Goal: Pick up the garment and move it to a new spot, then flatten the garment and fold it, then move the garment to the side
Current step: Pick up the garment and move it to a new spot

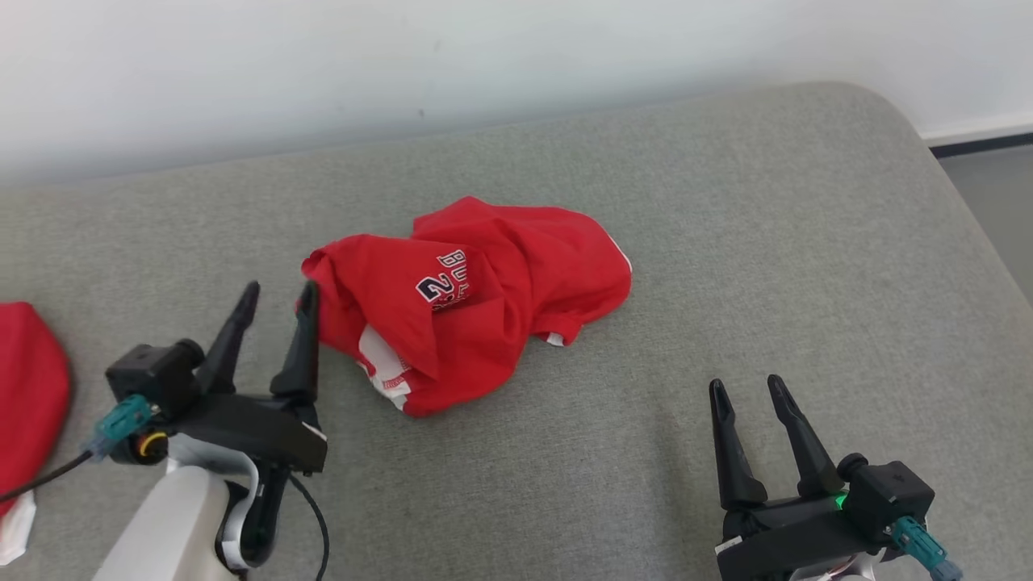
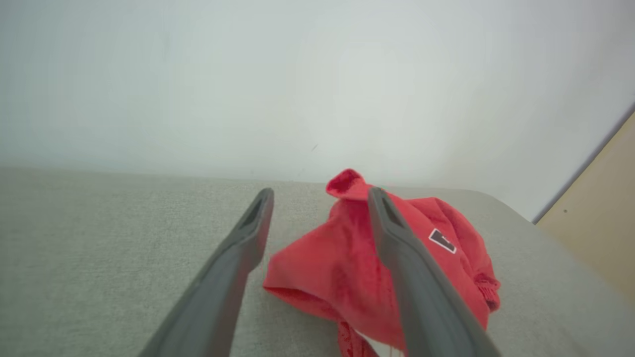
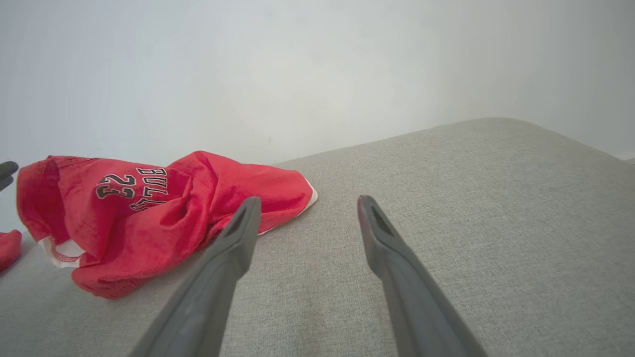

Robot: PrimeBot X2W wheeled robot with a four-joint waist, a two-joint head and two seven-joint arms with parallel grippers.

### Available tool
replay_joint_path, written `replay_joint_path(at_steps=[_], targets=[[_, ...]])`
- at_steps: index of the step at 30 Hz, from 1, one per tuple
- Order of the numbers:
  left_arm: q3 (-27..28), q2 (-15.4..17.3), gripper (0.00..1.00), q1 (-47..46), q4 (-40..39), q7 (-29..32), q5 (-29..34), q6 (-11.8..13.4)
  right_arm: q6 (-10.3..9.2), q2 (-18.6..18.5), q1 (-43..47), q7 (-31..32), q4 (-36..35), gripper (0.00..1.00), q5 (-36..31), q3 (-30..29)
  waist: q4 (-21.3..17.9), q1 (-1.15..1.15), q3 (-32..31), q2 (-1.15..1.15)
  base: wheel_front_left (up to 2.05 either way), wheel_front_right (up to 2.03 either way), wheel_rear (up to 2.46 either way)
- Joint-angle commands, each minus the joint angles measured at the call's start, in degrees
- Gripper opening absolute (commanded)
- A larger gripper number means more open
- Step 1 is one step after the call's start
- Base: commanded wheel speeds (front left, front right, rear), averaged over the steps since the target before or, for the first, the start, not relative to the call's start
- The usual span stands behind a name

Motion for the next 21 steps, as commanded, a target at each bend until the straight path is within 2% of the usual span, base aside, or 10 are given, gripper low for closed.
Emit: replay_joint_path(at_steps=[1,4,11,21], targets=[[1.0,-0.4,1.0,1.2,-1.0,-0.4,1.3,0.1,-0.12,0.0,0.5,-0.1,-0.2,1.0,-0.6,-0.1,1.2,0.0,-1.1,0.0,0.0,0.0,0.0],[6.0,-1.2,1.0,3.1,-6.4,-0.4,5.8,0.9,-0.12,0.0,0.6,-0.1,-0.7,1.0,-1.1,0.0,2.2,0.0,-1.9,0.0,0.0,0.0,0.0],[14.6,-3.9,1.0,11.8,-15.9,-0.5,18.5,1.0,-0.12,0.0,1.4,-0.1,-1.3,1.0,-2.4,0.0,3.8,0.0,-3.8,0.0,0.0,0.0,0.0],[21.1,-6.9,1.0,24.3,-20.6,-0.5,29.8,-0.7,-0.12,0.0,3.1,-0.1,-1.0,1.0,-3.1,0.0,6.2,0.0,-6.3,0.0,0.0,0.0,0.0]])
